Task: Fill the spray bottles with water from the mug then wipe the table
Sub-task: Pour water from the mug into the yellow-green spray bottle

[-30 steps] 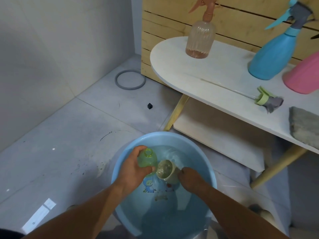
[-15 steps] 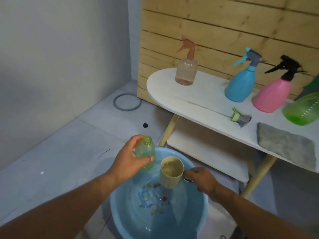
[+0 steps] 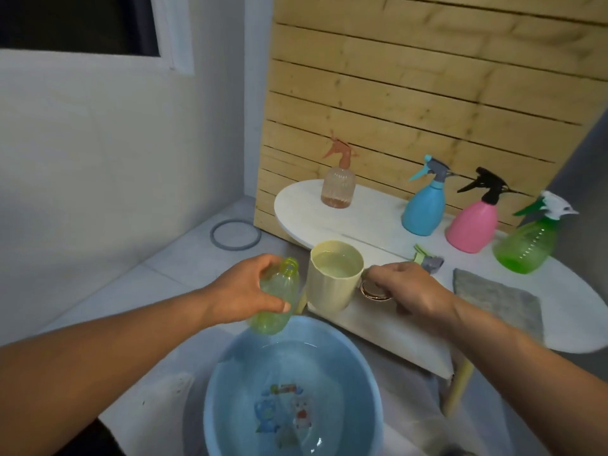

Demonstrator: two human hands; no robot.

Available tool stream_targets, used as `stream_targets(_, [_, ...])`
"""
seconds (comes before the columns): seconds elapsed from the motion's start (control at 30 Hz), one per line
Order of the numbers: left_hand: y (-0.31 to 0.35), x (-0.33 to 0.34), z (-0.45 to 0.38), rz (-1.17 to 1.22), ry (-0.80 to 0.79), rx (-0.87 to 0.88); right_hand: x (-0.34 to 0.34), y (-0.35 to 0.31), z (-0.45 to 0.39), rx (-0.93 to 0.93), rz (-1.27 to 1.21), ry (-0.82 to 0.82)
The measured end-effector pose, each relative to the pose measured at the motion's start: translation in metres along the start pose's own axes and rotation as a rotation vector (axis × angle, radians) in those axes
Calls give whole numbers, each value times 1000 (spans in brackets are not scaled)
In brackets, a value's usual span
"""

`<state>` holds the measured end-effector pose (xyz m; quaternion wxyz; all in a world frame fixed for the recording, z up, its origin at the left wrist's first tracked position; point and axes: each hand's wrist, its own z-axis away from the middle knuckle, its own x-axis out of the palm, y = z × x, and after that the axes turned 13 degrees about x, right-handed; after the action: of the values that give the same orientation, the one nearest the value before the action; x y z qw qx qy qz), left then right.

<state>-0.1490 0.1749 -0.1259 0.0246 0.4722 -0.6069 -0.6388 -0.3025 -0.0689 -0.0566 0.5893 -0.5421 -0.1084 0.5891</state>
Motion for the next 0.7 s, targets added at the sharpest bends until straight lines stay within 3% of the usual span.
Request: stream_targets(0.7, [-7, 34, 0, -104, -53, -17, 5, -11, -14, -107, 155, 187])
